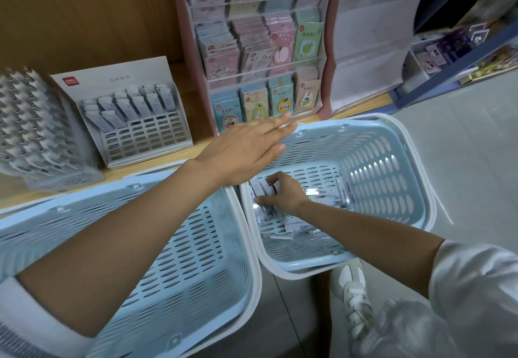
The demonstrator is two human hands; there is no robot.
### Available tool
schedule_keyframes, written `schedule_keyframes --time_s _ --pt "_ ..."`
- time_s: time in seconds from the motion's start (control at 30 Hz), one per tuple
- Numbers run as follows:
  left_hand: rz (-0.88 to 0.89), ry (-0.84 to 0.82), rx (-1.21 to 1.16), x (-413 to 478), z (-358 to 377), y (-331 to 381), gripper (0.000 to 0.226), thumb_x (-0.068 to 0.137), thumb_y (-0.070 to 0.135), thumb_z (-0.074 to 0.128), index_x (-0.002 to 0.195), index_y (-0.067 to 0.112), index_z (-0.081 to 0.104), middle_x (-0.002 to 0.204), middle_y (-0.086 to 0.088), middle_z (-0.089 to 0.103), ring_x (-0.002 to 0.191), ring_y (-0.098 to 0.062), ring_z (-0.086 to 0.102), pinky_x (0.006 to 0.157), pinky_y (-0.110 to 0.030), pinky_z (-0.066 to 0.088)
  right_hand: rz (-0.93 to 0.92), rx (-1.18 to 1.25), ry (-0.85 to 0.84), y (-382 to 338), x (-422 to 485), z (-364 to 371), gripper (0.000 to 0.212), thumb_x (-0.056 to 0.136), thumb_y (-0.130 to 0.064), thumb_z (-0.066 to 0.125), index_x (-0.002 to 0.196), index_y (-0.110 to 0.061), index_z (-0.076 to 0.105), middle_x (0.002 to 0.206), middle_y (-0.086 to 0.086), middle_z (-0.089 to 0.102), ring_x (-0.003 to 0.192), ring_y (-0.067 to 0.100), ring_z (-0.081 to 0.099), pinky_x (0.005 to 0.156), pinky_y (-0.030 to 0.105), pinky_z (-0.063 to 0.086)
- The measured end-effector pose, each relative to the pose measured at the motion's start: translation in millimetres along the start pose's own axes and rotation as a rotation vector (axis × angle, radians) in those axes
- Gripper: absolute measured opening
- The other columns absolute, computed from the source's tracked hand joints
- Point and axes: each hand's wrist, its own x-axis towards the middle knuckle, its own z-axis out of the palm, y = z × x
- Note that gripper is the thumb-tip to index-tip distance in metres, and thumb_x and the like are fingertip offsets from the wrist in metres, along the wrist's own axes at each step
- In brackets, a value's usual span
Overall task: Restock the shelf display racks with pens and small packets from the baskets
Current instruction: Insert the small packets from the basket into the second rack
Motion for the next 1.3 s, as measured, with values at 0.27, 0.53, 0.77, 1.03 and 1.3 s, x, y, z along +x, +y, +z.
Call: schedule_keyframes --time_s 0.27,0.53,0.77,1.03,1.3 --pt "-0.004 -0.006 -0.001 0 1 -1 0.053 0.104 0.044 0.02 0.155 0.034 0.011 0.162 0.014 0.003 0.148 -0.016 0.018 0.117 -0.039 0.023 0.025 -0.043 -0.044 1 -3 3 0.067 0.069 -0.045 0.081 0.116 -0.012 0.047 0.094 -0.001 0.055 0.088 0.014 0.053 0.059 0.019 0.037" --pt "0.0 -0.012 -0.003 0 0 -1 0.053 0.103 0.045 0.021 0.154 0.036 0.011 0.162 0.014 0.005 0.147 -0.016 0.019 0.117 -0.04 0.023 -0.034 -0.109 -0.057 9 -3 1 0.061 0.071 -0.037 0.082 0.117 -0.014 0.048 0.114 0.003 0.054 0.095 0.016 0.052 0.068 0.023 0.039" --pt "-0.004 -0.037 0.016 -1 -2 1 0.053 0.103 0.045 0.021 0.154 0.036 0.01 0.162 0.014 0.005 0.147 -0.016 0.019 0.117 -0.04 0.025 0.002 -0.001 -0.118 12 -5 -19 0.023 0.079 -0.031 0.077 0.09 -0.019 0.061 0.092 0.009 0.064 0.057 0.01 0.048 0.048 0.019 0.038" --pt "-0.067 0.057 -0.236 -1 -9 2 0.051 0.103 0.046 0.028 0.15 0.029 0.034 0.159 0.009 0.023 0.145 -0.013 0.024 0.116 -0.037 0.023 -0.24 0.222 -0.123 -44 -55 -100 0.021 0.083 -0.032 0.071 0.09 -0.012 0.069 0.072 0.006 0.059 0.066 0.021 0.05 0.059 0.032 0.041" --pt "-0.302 0.089 -1.139 -15 -52 31 0.041 0.091 0.033 0.061 0.128 0.017 0.05 0.115 -0.006 0.066 0.1 -0.015 0.067 0.091 -0.032 0.054 -0.569 0.502 0.071 -145 -67 -130 0.009 0.087 -0.011 0.067 0.081 -0.01 0.061 0.066 -0.002 0.061 0.059 0.008 0.054 0.058 0.02 0.046"
